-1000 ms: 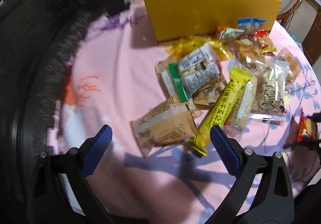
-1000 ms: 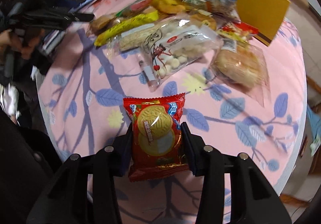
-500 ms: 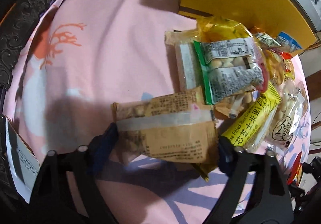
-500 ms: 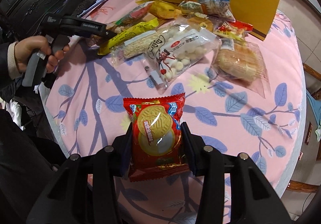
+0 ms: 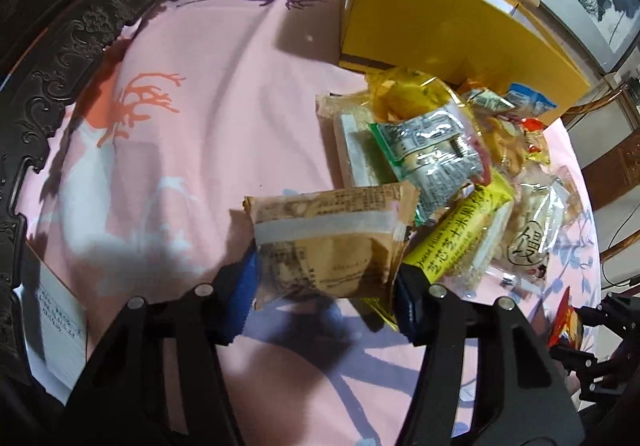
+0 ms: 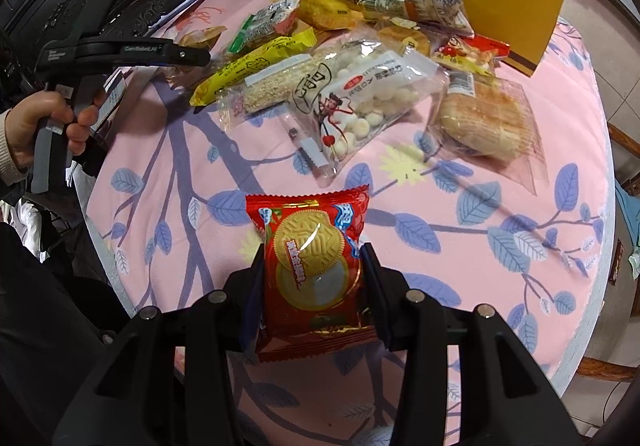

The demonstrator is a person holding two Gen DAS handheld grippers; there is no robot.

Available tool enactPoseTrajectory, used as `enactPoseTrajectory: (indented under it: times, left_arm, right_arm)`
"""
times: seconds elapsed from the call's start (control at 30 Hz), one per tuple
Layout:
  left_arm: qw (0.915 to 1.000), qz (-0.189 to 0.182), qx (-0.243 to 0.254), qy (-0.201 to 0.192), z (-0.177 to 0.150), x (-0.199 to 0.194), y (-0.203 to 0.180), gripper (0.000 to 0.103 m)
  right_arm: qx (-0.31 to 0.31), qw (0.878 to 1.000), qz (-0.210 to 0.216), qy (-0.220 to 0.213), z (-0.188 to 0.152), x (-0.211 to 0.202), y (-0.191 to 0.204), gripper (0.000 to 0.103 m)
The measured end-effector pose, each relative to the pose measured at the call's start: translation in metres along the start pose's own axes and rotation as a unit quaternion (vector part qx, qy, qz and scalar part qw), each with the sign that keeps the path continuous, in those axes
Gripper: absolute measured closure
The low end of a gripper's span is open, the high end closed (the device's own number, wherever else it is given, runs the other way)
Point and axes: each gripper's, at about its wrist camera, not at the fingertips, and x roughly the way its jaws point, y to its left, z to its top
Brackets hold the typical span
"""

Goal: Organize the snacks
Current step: 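Grasp the brown paper snack pack with the left gripper while the right holds the biscuit pack, then carry both packs over the yellow box and open both grippers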

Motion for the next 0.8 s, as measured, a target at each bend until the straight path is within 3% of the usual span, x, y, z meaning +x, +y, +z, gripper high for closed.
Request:
enactPoseTrajectory:
  times: [0.37,0.8]
  left_arm:
    - [0.9989,0.000,0.007,-0.045,0.008,-0.056,-0.009,0.044]
    - [0.9921,-0.011,0.039,-0.119,0.075,-0.108,-0.064,0.044]
  right_arm:
    - [-0.011,1.000,0.000,-0.025,0.017,-0.016,0.001,0.058]
    - [0.005,0.990,-0.013,-0.143,0.081,-0.095,-0.010,0.058]
